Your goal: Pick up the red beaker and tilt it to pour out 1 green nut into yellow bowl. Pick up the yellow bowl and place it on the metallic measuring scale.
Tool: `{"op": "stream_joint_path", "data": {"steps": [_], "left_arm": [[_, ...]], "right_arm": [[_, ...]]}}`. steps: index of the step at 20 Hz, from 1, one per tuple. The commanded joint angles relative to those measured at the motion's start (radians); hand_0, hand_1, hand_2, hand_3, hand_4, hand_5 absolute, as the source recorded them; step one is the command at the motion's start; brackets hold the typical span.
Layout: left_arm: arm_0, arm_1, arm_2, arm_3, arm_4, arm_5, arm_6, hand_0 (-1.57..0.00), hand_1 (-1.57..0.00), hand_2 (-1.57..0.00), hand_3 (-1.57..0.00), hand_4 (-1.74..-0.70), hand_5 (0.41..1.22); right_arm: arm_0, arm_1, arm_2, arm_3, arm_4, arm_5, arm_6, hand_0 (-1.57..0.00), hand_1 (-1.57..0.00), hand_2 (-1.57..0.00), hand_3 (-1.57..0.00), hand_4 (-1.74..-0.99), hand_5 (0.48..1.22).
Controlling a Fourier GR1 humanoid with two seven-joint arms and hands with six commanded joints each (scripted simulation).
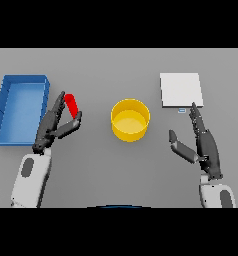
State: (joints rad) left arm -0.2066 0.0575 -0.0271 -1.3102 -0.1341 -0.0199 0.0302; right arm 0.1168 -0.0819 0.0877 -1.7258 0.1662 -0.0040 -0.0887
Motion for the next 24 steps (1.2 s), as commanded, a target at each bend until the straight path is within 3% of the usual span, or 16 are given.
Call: {"op": "stream_joint_path", "data": {"steps": [1, 3, 11, 17, 18, 19, 21, 24], "left_arm": [[-0.028, -0.001, 0.012, 0.034, 0.006, 0.001, -0.008, 0.00, 0.00, 0.00, 0.00, -1.35, 0.718], [-0.056, -0.005, 0.027, 0.094, 0.008, 0.004, -0.039, 0.00, 0.00, 0.00, 0.00, -1.33, 0.714], [-0.186, -0.002, 0.046, 0.217, -0.006, 0.011, -0.051, 0.00, 0.00, 0.00, 0.00, -1.31, 0.706], [-0.251, -0.014, 0.073, 0.319, 0.006, 0.009, -0.123, 0.00, 0.00, -0.03, 0.00, -1.39, 0.752], [-0.252, -0.020, 0.080, 0.319, 0.012, 0.019, -0.124, -0.08, -0.08, -0.12, -0.08, -1.42, 0.770], [-0.258, -0.028, 0.087, 0.326, 0.018, 0.027, -0.109, -0.25, -0.28, -0.31, -0.22, -1.44, 0.795], [-0.271, -0.044, 0.090, 0.347, 0.002, 0.070, -0.116, -0.68, -0.70, -0.71, -0.71, -1.44, 0.949], [-0.288, -0.055, 0.084, 0.374, -0.042, 0.110, -0.147, -1.12, -1.13, -1.13, -1.13, -1.44, 1.082]], "right_arm": [[-0.010, 0.006, 0.002, 0.014, 0.003, -0.002, 0.001, 0.00, 0.00, 0.00, 0.00, -1.339, 0.688], [0.007, 0.000, 0.003, -0.001, 0.004, 0.000, -0.010, 0.00, 0.00, 0.00, 0.00, -1.338, 0.688], [-0.006, -0.002, -0.004, 0.008, -0.011, 0.011, -0.020, 0.00, 0.00, 0.00, 0.00, -1.324, 0.683], [-0.002, -0.007, -0.008, 0.002, -0.002, 0.001, -0.009, 0.00, 0.00, 0.00, 0.00, -1.295, 0.683], [0.004, -0.011, -0.008, 0.000, -0.003, 0.004, -0.019, 0.00, 0.00, 0.00, 0.00, -1.291, 0.684], [0.001, -0.004, 0.001, -0.005, 0.000, 0.005, -0.010, 0.00, 0.00, 0.00, 0.00, -1.289, 0.684], [0.009, -0.002, 0.000, -0.006, 0.003, 0.001, -0.012, 0.00, 0.00, 0.00, 0.00, -1.285, 0.683], [-0.007, -0.006, -0.005, 0.006, -0.003, 0.005, -0.003, 0.00, 0.00, 0.00, 0.00, -1.290, 0.684]]}}
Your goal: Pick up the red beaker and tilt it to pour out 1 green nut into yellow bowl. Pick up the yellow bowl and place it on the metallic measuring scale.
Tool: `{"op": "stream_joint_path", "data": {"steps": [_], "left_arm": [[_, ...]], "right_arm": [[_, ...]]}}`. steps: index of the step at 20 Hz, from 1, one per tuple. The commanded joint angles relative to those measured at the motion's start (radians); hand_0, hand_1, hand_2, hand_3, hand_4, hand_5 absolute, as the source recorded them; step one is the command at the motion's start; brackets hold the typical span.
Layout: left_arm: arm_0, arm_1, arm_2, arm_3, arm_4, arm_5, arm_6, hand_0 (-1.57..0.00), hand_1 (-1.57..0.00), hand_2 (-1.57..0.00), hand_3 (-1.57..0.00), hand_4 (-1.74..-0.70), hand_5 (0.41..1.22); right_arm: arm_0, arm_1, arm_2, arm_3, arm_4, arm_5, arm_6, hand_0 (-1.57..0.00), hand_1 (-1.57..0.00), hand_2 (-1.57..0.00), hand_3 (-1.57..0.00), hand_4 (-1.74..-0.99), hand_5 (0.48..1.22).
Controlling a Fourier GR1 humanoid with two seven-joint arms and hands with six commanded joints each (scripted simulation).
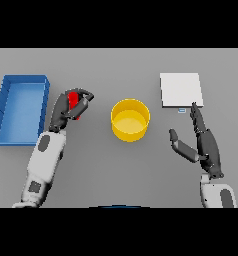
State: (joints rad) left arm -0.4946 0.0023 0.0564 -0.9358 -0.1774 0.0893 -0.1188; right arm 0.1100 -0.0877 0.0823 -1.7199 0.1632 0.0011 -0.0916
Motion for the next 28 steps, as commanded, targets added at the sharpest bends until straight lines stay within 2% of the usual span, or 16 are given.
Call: {"op": "stream_joint_path", "data": {"steps": [1, 2, 5, 8, 10, 12, 15, 17, 19, 23, 25, 28], "left_arm": [[0.006, -0.002, 0.005, -0.009, 0.006, -0.005, -0.003, -1.21, -1.21, -1.22, -1.22, -1.45, 1.109], [0.004, -0.008, 0.006, -0.007, -0.001, 0.002, 0.001, -1.28, -1.29, -1.29, -1.29, -1.45, 1.132], [0.014, -0.010, 0.011, -0.025, 0.013, 0.019, -0.046, -1.42, -1.42, -1.43, -1.43, -1.59, 1.123], [-0.012, 0.008, 0.008, -0.034, 0.032, 0.020, -0.036, -1.49, -1.50, -1.50, -1.50, -1.66, 1.108], [0.003, 0.020, -0.004, -0.077, 0.039, 0.024, -0.053, -1.52, -1.52, -1.52, -1.52, -1.69, 1.100], [-0.011, 0.024, -0.032, -0.132, 0.026, 0.041, -0.017, -1.54, -1.54, -1.54, -1.54, -1.71, 1.097], [-0.019, 0.069, -0.107, -0.197, -0.043, 0.042, 0.055, -1.55, -1.56, -1.56, -1.56, -1.72, 1.107], [-0.049, 0.126, -0.190, -0.209, -0.127, 0.001, 0.107, -1.56, -1.56, -1.56, -1.56, -1.73, 1.119], [-0.065, 0.154, -0.239, -0.213, -0.165, -0.026, 0.129, -1.56, -1.56, -1.56, -1.56, -1.73, 1.119], [-0.087, 0.162, -0.292, -0.227, -0.187, -0.039, 0.166, -1.56, -1.56, -1.56, -1.56, -1.73, 1.113], [-0.118, 0.185, -0.360, -0.219, -0.265, -0.037, 0.192, -1.57, -1.57, -1.57, -1.57, -1.74, 1.112], [-0.189, 0.236, -0.486, -0.186, -0.407, -0.063, 0.213, -1.57, -1.57, -1.57, -1.57, -1.74, 1.137]], "right_arm": [[0.005, 0.005, 0.006, 0.006, 0.001, 0.004, -0.015, 0.00, 0.00, 0.00, 0.00, -1.291, 0.684], [0.001, 0.006, 0.007, 0.005, 0.002, 0.003, -0.014, 0.00, 0.00, 0.00, 0.00, -1.293, 0.682], [-0.005, 0.006, 0.005, 0.010, 0.004, 0.001, -0.017, 0.00, 0.00, 0.00, 0.00, -1.296, 0.682], [-0.003, 0.003, 0.012, 0.009, 0.019, -0.002, -0.031, 0.00, 0.00, 0.00, 0.00, -1.274, 0.674], [-0.024, 0.005, 0.010, 0.018, 0.025, -0.010, -0.015, 0.00, 0.00, 0.00, 0.00, -1.254, 0.667], [0.002, 0.002, 0.022, 0.009, 0.034, -0.003, -0.042, 0.00, 0.00, 0.00, 0.00, -1.255, 0.672], [0.000, 0.004, 0.024, -0.002, 0.049, -0.016, -0.031, 0.00, 0.00, 0.00, 0.00, -1.249, 0.679], [-0.001, -0.007, 0.021, 0.000, 0.060, -0.019, -0.011, 0.00, 0.00, 0.00, 0.00, -1.245, 0.688], [-0.007, 0.005, 0.030, -0.004, 0.068, -0.026, -0.009, 0.00, 0.00, 0.00, 0.00, -1.243, 0.694], [0.021, 0.004, 0.037, -0.025, 0.066, -0.017, -0.008, 0.00, 0.00, 0.00, 0.00, -1.243, 0.710], [0.011, -0.002, 0.031, -0.028, 0.062, -0.015, 0.005, 0.00, 0.00, 0.00, 0.00, -1.251, 0.714], [0.008, 0.005, 0.034, -0.013, 0.058, -0.010, -0.008, 0.00, 0.00, 0.00, 0.00, -1.266, 0.720]]}}
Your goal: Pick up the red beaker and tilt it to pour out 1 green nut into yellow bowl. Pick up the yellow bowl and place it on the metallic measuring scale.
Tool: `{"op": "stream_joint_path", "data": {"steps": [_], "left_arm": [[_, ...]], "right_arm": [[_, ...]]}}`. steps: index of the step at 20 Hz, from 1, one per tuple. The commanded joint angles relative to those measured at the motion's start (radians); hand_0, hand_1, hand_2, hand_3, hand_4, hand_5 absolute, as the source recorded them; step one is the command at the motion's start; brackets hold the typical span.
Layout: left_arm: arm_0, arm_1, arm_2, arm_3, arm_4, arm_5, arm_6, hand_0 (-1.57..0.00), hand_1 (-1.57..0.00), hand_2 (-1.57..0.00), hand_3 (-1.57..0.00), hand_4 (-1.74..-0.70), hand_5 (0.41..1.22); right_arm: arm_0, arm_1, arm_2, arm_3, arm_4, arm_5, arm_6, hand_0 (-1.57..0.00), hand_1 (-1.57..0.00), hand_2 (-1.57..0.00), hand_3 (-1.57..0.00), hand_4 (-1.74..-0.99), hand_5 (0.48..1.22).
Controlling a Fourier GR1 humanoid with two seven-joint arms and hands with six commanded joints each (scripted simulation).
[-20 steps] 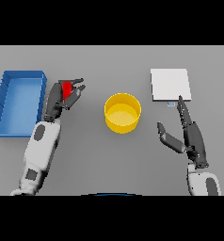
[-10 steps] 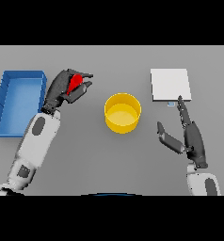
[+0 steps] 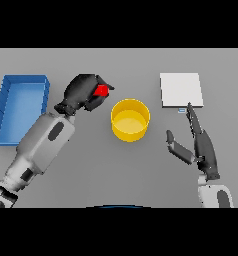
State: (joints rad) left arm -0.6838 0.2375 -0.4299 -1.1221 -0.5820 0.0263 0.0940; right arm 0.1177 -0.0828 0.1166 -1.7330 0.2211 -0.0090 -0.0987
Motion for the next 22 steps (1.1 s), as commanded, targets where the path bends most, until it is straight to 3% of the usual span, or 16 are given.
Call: {"op": "stream_joint_path", "data": {"steps": [1, 2, 6, 9, 13, 22], "left_arm": [[-0.034, 0.015, -0.036, 0.011, -0.046, -0.010, 0.010, -1.57, -1.57, -1.57, -1.57, -1.74, 1.134], [-0.061, 0.023, -0.070, 0.024, -0.081, -0.025, 0.016, -1.57, -1.57, -1.57, -1.57, -1.74, 1.152], [-0.176, 0.051, -0.186, 0.120, -0.196, -0.085, -0.011, -1.57, -1.57, -1.57, -1.57, -1.74, 1.193], [-0.259, 0.059, -0.271, 0.171, -0.255, -0.163, -0.043, -1.57, -1.57, -1.57, -1.57, -1.61, 1.206], [-0.357, 0.045, -0.378, 0.223, -0.309, -0.263, -0.065, -1.57, -1.57, -1.57, -1.57, -1.68, 1.215], [-0.510, 0.018, -0.602, 0.313, -0.430, -0.366, -0.102, -1.57, -1.57, -1.57, -1.57, -1.73, 1.220]], "right_arm": [[0.011, 0.004, 0.005, -0.003, 0.003, -0.002, -0.014, 0.00, 0.00, 0.00, 0.00, -1.267, 0.720], [0.004, 0.003, 0.003, -0.004, 0.004, -0.002, 0.002, 0.00, 0.00, 0.00, 0.00, -1.267, 0.721], [0.012, 0.001, -0.004, 0.004, -0.007, 0.001, -0.028, 0.00, 0.00, 0.00, 0.00, -1.264, 0.717], [0.009, 0.011, -0.004, 0.002, -0.002, -0.012, -0.029, 0.00, 0.00, 0.00, 0.00, -1.258, 0.697], [0.004, 0.024, -0.007, 0.011, -0.006, -0.020, -0.019, 0.00, 0.00, 0.00, 0.00, -1.225, 0.663], [-0.005, 0.018, -0.003, 0.009, 0.029, -0.040, 0.006, 0.00, 0.00, 0.00, 0.00, -1.183, 0.643]]}}
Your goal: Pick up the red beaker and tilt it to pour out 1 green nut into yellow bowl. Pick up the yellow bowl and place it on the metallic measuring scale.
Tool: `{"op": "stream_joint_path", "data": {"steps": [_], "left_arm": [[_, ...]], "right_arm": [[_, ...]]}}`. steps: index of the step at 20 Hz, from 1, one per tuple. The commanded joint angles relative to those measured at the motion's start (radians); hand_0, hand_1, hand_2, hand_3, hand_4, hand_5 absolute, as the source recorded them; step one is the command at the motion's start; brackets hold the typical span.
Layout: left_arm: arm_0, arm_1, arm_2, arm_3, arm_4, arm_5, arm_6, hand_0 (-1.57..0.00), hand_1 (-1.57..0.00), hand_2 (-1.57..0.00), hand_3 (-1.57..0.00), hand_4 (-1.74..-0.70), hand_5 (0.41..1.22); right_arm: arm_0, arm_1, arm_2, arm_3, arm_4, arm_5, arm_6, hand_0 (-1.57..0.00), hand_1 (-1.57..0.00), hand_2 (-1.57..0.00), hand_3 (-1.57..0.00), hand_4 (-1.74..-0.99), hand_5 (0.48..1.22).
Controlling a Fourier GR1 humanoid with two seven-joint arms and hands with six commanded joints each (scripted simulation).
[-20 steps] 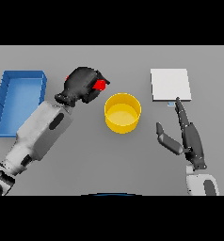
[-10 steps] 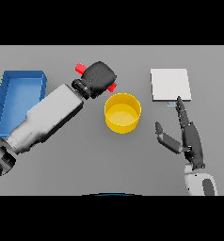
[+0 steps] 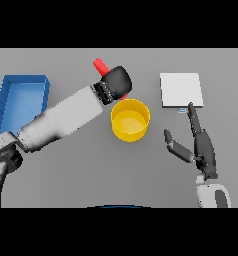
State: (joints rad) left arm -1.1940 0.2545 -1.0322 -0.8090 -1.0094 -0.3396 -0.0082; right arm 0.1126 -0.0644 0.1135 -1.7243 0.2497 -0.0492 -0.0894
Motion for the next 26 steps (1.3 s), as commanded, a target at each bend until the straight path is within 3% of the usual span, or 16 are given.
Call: {"op": "stream_joint_path", "data": {"steps": [1, 7, 10, 16, 19, 23, 25, 26], "left_arm": [[-0.014, -0.005, -0.023, 0.011, -0.016, 0.008, -0.009, -1.57, -1.57, -1.57, -1.57, -1.73, 1.220], [-0.082, -0.023, -0.181, 0.054, -0.107, 0.059, -0.053, -1.57, -1.57, -1.57, -1.57, -1.73, 1.221], [-0.126, -0.039, -0.236, 0.071, -0.132, 0.058, -0.064, -1.57, -1.57, -1.57, -1.57, -1.73, 1.221], [-0.190, -0.069, -0.325, 0.088, -0.160, 0.047, -0.076, -1.57, -1.57, -1.57, -1.57, -1.72, 1.221], [-0.255, -0.050, -0.341, 0.100, -0.150, 0.053, -0.131, -1.57, -1.57, -1.57, -1.57, -1.72, 1.221], [-0.375, -0.004, -0.321, 0.163, -0.132, 0.092, -0.131, -1.57, -1.57, -1.57, -1.57, -1.73, 1.221], [-0.427, 0.028, -0.279, 0.215, -0.095, 0.131, -0.132, -1.57, -1.57, -1.57, -1.18, -1.73, 1.221], [-0.453, 0.042, -0.244, 0.271, -0.069, 0.148, -0.098, -1.57, -1.57, -1.57, -1.26, -1.73, 1.221]], "right_arm": [[0.006, 0.005, 0.001, -0.007, -0.005, 0.000, -0.003, 0.00, 0.00, 0.00, 0.00, -1.179, 0.635], [0.017, 0.005, -0.003, -0.003, -0.013, 0.002, -0.024, 0.00, 0.00, 0.00, 0.00, -1.165, 0.626], [0.003, 0.008, 0.004, -0.007, 0.014, -0.016, -0.002, 0.00, 0.00, 0.00, 0.00, -1.157, 0.629], [-0.002, 0.004, 0.000, 0.004, 0.017, -0.018, -0.014, 0.00, 0.00, 0.00, 0.00, -1.151, 0.634], [-0.013, 0.015, -0.001, 0.016, 0.002, -0.015, -0.015, 0.00, 0.00, 0.00, 0.00, -1.153, 0.636], [0.011, 0.005, -0.002, 0.002, -0.006, -0.003, -0.049, 0.00, 0.00, 0.00, 0.00, -1.154, 0.654], [-0.002, 0.006, 0.000, 0.009, -0.001, -0.006, -0.038, 0.00, 0.00, 0.00, 0.00, -1.160, 0.660], [-0.008, 0.005, 0.000, 0.020, 0.000, -0.004, -0.044, 0.00, 0.00, 0.00, 0.00, -1.160, 0.663]]}}
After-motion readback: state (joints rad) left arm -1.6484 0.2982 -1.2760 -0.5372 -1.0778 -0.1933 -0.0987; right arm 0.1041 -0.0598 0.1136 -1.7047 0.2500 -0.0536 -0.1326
